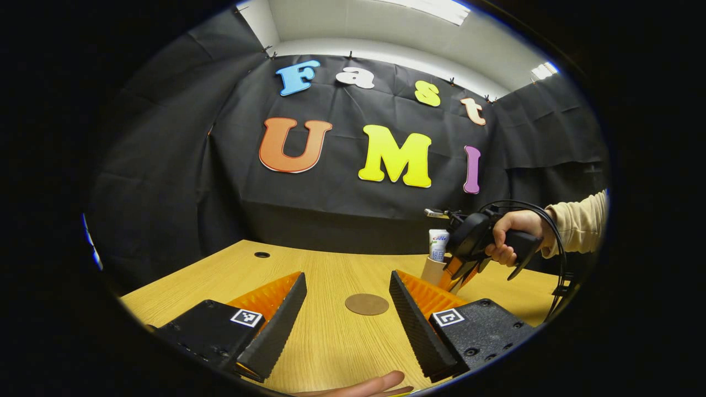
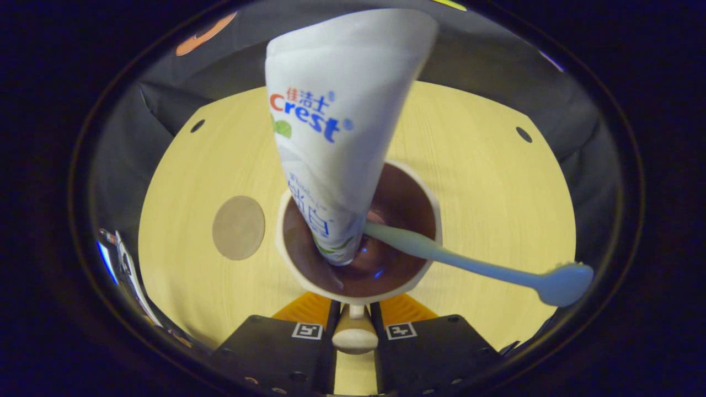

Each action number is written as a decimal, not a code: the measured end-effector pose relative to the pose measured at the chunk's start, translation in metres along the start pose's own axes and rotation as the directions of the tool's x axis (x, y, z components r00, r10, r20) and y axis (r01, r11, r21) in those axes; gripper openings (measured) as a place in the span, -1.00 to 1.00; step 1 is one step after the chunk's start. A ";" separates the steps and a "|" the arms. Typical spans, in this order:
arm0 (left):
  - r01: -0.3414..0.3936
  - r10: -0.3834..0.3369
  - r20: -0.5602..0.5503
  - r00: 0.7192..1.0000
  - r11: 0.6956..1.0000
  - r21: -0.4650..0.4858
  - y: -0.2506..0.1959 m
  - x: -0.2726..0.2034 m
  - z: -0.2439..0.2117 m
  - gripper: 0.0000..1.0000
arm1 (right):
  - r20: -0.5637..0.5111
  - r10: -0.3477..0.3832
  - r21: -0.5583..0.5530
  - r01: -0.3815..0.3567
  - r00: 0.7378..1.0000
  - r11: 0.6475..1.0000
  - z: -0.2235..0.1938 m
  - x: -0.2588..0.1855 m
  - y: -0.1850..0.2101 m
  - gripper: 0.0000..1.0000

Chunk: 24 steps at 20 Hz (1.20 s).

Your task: Put the toothbrush and toothpaste on the desktop into the cup, then pick up the cup and place it on the coaster on the desktop.

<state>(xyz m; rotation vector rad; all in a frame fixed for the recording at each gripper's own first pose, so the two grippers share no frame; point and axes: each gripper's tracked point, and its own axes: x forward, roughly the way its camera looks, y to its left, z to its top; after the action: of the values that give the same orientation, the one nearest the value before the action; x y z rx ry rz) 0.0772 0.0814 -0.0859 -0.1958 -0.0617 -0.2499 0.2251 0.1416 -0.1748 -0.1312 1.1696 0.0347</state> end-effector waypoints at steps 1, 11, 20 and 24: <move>-0.001 0.001 0.000 1.000 1.000 -0.003 0.001 -0.001 -0.001 0.92 | 0.005 0.004 -0.004 -0.004 1.000 1.000 0.003 -0.003 0.005 -0.48; -0.025 0.025 -0.003 1.000 0.999 0.020 0.018 -0.022 -0.006 0.92 | 0.007 0.052 -0.149 -0.051 0.999 0.988 0.016 -0.002 0.093 -0.48; -0.028 0.028 -0.009 1.000 0.999 0.023 0.023 -0.042 -0.012 0.92 | -0.022 0.053 -0.260 -0.057 0.998 0.964 0.005 0.011 0.147 -0.48; -0.028 0.028 -0.008 1.000 0.999 0.029 0.019 -0.045 -0.011 0.92 | -0.043 0.038 -0.268 -0.048 0.998 0.962 -0.001 0.020 0.148 -0.49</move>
<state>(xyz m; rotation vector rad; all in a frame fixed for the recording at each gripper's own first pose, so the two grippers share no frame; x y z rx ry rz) 0.0394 0.1083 -0.1042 -0.1669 -0.0539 -0.2216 0.2182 0.2871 -0.2064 -0.3483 1.2013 0.2315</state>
